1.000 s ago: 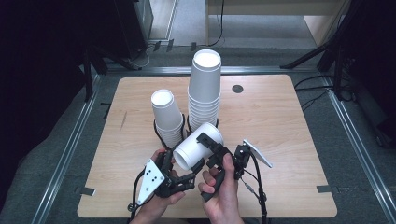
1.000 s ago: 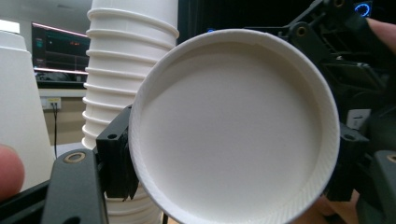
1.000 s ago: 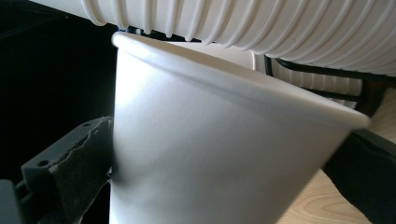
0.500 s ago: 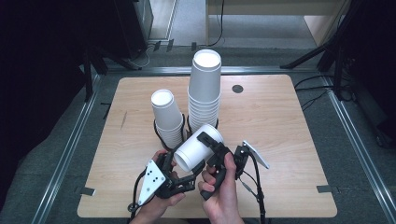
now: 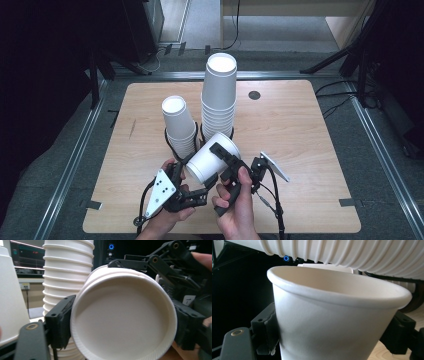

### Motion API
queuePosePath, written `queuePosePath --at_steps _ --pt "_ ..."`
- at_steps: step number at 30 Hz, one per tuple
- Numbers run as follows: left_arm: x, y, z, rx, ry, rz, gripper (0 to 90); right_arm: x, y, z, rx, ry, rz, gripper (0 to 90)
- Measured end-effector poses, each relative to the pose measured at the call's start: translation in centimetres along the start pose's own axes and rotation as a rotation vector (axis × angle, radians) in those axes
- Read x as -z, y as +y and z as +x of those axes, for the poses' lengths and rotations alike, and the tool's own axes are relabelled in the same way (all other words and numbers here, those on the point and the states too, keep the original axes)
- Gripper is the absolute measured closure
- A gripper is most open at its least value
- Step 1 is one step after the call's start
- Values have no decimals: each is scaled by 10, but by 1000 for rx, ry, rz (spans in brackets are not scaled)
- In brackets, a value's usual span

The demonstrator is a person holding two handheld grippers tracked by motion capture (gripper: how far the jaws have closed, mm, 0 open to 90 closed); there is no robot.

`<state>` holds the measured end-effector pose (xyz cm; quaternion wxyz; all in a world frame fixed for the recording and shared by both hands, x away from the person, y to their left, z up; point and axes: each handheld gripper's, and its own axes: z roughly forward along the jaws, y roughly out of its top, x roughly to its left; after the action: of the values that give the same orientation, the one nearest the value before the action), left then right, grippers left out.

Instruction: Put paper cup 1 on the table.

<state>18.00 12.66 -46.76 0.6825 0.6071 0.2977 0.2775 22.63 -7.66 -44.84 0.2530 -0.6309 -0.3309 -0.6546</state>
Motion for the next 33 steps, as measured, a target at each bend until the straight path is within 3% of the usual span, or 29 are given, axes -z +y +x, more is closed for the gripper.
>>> queuePosePath --at_steps 12,19,24,30,33 --pt "2 3 2 -12 5 19 139 5 3 8 135 -22 -76 180" --pt "2 3 2 -15 3 26 133 9 4 15 262 -52 -139 184" --pt "2 3 3 -12 2 34 123 12 8 19 327 -72 -174 186" --pt "2 2 5 -3 8 52 99 18 14 25 466 -128 -248 187" --pt "2 2 6 -4 10 57 99 22 16 30 571 -146 -285 187"
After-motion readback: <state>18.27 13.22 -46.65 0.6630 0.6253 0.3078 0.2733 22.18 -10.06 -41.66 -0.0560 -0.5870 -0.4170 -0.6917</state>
